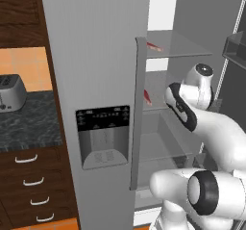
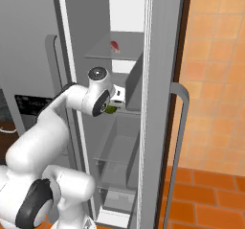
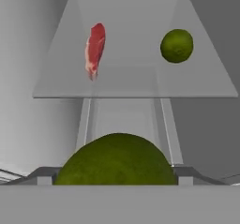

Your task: Place one lime and one steak in each tupperware on the nearby counter, to pack two identical lunches.

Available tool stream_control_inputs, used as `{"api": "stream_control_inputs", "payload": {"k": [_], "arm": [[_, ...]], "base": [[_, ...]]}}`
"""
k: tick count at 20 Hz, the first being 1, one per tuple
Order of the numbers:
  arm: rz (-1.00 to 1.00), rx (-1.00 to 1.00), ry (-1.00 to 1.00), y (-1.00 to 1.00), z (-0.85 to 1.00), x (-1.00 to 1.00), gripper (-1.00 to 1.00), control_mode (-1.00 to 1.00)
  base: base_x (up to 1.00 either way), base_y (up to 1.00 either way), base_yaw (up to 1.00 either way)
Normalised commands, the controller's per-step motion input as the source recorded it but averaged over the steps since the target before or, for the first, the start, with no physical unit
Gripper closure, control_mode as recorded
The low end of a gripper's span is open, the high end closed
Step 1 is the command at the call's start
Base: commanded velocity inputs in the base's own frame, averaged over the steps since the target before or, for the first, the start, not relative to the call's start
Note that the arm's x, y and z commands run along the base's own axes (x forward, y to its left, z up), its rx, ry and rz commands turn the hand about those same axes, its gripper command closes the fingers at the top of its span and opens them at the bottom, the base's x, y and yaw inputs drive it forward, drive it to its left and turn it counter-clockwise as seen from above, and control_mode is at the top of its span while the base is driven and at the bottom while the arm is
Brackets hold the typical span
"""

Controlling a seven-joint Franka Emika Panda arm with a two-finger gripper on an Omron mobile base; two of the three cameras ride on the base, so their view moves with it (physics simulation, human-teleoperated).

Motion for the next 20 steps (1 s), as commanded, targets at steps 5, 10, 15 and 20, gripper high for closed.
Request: {"api": "stream_control_inputs", "payload": {"k": [5, 10, 15, 20], "arm": [[0.02, -0.04, -0.14, 0.23, 0.11, -1.00, 1.00, -1.00], [0.10, -0.06, -0.14, 0.38, 0.02, -1.00, 1.00, -1.00], [0.00, 0.00, 0.00, 0.00, 0.00, 0.00, 1.00, 1.00], [0.00, 0.00, 0.00, 0.00, 0.00, 0.00, 1.00, 1.00]], "base": [[0.00, 0.00, 0.00], [0.00, 0.00, 0.00], [-0.99, 0.80, 0.18], [-0.43, 1.00, 0.17]]}}
